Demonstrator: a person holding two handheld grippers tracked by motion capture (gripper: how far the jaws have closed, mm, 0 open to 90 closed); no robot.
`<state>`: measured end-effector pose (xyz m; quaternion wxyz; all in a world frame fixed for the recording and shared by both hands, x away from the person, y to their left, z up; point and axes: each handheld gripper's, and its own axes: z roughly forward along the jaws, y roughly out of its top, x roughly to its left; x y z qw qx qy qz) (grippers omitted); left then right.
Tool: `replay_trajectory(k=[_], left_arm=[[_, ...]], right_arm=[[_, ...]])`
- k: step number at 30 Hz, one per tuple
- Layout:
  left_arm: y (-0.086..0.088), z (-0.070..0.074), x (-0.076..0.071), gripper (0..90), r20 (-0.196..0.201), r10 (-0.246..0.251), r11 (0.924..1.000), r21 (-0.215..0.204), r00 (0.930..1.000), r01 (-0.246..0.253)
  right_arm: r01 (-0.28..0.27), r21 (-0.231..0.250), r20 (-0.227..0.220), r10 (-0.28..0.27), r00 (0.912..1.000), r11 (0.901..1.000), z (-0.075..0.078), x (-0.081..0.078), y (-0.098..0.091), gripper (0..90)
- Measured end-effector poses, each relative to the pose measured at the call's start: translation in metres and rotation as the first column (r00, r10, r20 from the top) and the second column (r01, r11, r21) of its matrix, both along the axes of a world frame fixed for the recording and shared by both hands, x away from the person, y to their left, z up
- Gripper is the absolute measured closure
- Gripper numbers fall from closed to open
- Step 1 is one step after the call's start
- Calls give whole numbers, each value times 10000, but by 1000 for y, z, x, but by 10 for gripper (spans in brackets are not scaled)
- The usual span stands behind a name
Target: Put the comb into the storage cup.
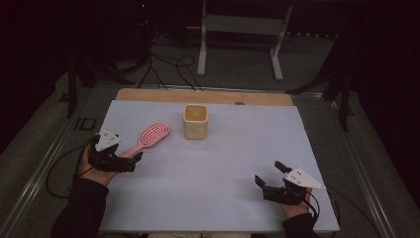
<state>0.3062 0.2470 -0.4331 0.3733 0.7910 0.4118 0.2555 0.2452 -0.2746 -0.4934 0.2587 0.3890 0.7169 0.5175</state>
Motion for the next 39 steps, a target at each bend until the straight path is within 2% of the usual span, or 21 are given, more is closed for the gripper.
replay_trajectory(k=[3,8,16,17,22,23,36,38,39], left_arm=[[1,1,6,0,-213,26,10000,19,9998,-26],[3,3,13,0,-337,149,9999,52,9993,-148],[3,6,25,0,-532,149,9989,457,9985,-125],[2,7,28,0,-596,94,9974,720,9982,-51],[-3,8,35,0,-743,-6,9935,1134,9972,90],[-7,9,40,0,-852,-79,9899,1407,9963,198],[-21,7,61,0,-1332,-146,9831,1788,9910,385],[-23,5,65,0,-1443,-176,9812,1878,9894,448],[-25,4,68,0,-1541,-188,9775,2050,9879,506]], right_arm=[[-3,-3,-8,3,10000,10000,0,0,0,93],[4,-18,-6,-4,10000,10000,0,0,0,94],[26,-72,-12,-26,10000,10000,0,0,1,94],[25,-87,-17,-26,10000,10000,0,0,1,94],[16,-98,-2,-16,10000,10000,0,0,1,93],[8,-159,10,-8,10000,9999,0,0,1,94],[0,-266,23,1,10000,9996,0,0,1,94],[7,-277,27,-6,10000,9996,0,0,1,94],[8,-252,43,-7,10000,9997,0,0,1,93]])
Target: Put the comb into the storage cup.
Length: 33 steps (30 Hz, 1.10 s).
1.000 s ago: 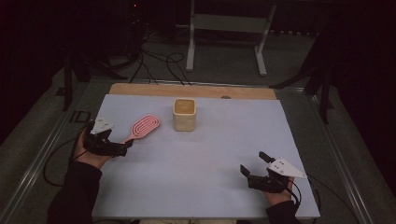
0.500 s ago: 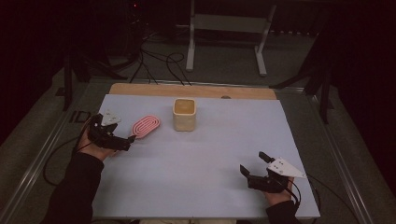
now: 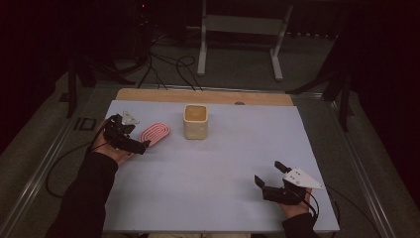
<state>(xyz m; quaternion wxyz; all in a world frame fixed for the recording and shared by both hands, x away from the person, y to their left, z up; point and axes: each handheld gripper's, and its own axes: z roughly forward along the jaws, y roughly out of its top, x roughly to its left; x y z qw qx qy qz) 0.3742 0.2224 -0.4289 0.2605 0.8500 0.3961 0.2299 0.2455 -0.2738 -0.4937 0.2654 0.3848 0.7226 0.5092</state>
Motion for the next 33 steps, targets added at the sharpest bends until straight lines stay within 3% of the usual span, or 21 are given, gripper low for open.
replay_trajectory(k=[8,17,29,33], left_arm=[[-5,-4,9,0,-250,-37,9989,465,9997,48],[-9,-15,18,0,-679,11,9989,468,9977,21],[-9,-31,27,0,-1373,235,9957,923,9902,-109],[-6,-34,29,0,-1720,303,9937,1117,9846,-111]], right_arm=[[5,-7,-5,-5,10000,10000,0,0,0,94],[6,-3,-12,-6,10000,10000,0,0,0,94],[-1,2,-32,1,10000,10000,0,1,-1,94],[3,5,-37,-3,10000,10000,0,1,-1,94]])
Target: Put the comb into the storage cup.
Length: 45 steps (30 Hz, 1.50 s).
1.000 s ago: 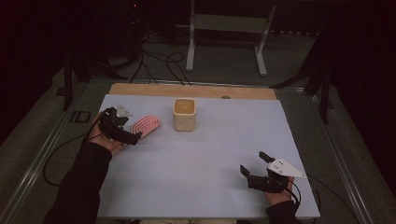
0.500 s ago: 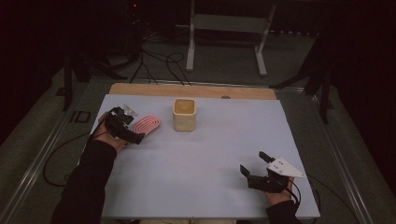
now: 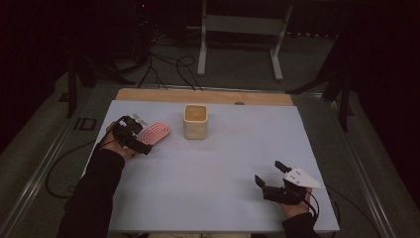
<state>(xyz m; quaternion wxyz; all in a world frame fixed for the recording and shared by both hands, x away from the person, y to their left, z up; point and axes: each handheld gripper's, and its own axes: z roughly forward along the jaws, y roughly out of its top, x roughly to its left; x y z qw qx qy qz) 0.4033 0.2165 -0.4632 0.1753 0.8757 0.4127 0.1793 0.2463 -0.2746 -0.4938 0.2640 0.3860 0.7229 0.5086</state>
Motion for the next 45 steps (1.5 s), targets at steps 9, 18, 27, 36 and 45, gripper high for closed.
replay_trajectory(k=[9,18,27,36,45], left_arm=[[6,-12,-1,68,-973,-24,9986,531,9953,76],[5,-15,-1,326,-1488,-27,9991,406,9889,89],[-1,-15,4,490,-2009,-40,9982,577,9796,160],[-1,-14,7,578,-2134,156,9975,713,9768,-4],[-5,-20,12,652,-2213,427,9954,937,9743,-223]], right_arm=[[28,-35,-33,-28,10000,10000,0,0,0,93],[38,-33,-54,-38,10000,10000,0,0,1,94],[66,-71,-75,-66,9999,10000,0,0,0,94],[72,-84,-80,-73,9999,9999,-1,1,0,94],[37,-98,-89,-38,10000,9999,-1,1,0,94]])
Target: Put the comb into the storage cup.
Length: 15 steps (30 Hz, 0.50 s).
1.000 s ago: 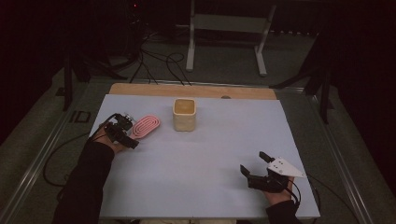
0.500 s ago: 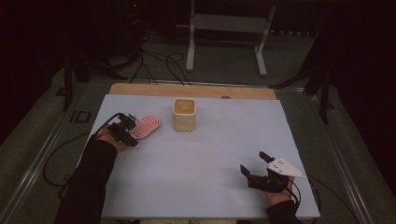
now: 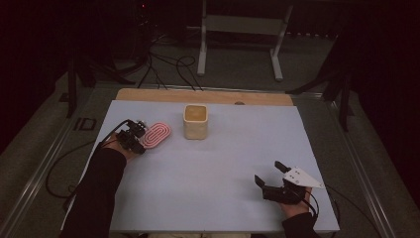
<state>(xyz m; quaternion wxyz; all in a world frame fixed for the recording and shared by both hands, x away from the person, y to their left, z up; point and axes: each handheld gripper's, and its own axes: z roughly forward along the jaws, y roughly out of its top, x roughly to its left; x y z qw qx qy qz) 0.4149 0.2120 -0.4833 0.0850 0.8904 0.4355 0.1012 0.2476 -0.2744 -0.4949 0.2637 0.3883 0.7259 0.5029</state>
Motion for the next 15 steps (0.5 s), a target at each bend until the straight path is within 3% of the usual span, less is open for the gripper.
replay_trajectory(k=[3,7,15], left_arm=[[-1,-1,2,661,131,102,9997,198,9999,-105],[-3,-3,3,665,138,267,9996,121,9995,-269],[-3,-1,7,677,-764,458,9988,184,9960,-445]], right_arm=[[18,7,0,-18,10000,10000,0,0,0,94],[19,-1,2,-19,10000,10000,0,0,0,93],[25,-7,-10,-25,10000,10000,0,0,0,94]])
